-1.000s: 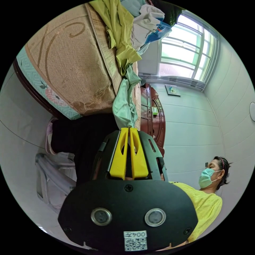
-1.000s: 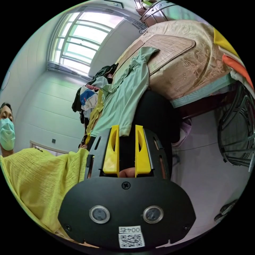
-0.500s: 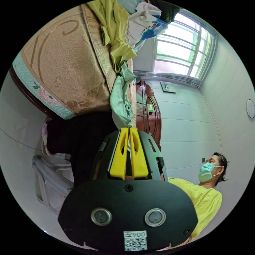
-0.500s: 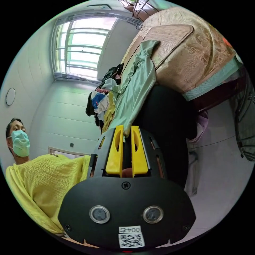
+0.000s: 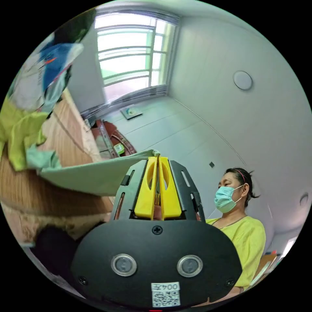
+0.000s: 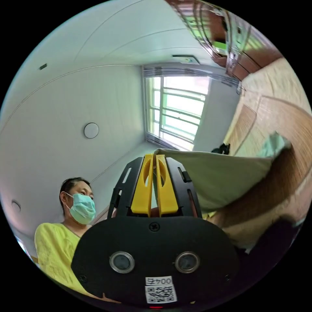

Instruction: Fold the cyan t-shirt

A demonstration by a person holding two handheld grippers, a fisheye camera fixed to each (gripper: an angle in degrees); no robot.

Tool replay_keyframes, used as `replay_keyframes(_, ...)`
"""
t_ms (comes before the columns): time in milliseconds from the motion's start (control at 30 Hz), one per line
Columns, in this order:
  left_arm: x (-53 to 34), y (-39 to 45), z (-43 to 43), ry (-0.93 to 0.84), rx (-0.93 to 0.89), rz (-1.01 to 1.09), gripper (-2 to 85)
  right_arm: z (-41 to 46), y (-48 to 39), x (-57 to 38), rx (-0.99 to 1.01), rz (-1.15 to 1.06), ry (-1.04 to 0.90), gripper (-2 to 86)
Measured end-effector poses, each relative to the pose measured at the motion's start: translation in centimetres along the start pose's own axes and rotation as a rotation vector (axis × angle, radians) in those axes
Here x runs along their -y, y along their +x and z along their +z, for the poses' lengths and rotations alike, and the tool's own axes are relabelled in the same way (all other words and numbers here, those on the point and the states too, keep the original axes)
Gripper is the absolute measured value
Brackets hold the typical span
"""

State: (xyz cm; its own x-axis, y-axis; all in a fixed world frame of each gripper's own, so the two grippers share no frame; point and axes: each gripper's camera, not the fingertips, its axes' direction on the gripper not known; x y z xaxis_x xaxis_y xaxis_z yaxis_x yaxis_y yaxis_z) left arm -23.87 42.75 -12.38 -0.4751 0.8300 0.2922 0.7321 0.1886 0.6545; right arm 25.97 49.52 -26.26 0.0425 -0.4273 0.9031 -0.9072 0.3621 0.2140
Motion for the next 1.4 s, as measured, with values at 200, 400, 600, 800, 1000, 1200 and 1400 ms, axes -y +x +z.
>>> replay_keyframes(200, 5.1, 14.8, 8.3, 0.046, -0.056, 0.220, 0.5, 7.9, -13.9, 5.5, 0.088, -0.172, 0.070, -0.8)
replay_keyframes(400, 7.3, 23.8, 12.9, 0.050, 0.013, 0.350, 0.5, 13.4, -24.6, 7.7, 0.092, -0.352, 0.052, -0.9)
replay_keyframes(600, 10.4, 21.2, 17.2, 0.021, 0.118, 0.314, 0.6, 19.0, -25.2, 9.5, -0.012, -0.386, 0.042, -0.8)
replay_keyframes(800, 16.4, 8.9, 22.4, -0.018, 0.214, 0.177, 0.7, 26.4, -16.2, 14.2, -0.128, -0.308, 0.019, -0.8)
replay_keyframes(1000, 27.0, -8.1, 29.5, -0.065, 0.296, 0.050, 0.7, 35.7, -0.2, 22.9, -0.124, -0.149, -0.023, -0.6)
replay_keyframes(1200, 38.7, -16.4, 35.8, -0.001, 0.379, 0.144, 0.6, 45.8, 7.3, 31.2, -0.159, -0.221, -0.019, -0.5)
replay_keyframes(1400, 43.5, -13.8, 37.5, 0.054, 0.332, 0.373, 0.7, 49.9, 8.1, 35.0, -0.154, -0.406, -0.030, -0.5)
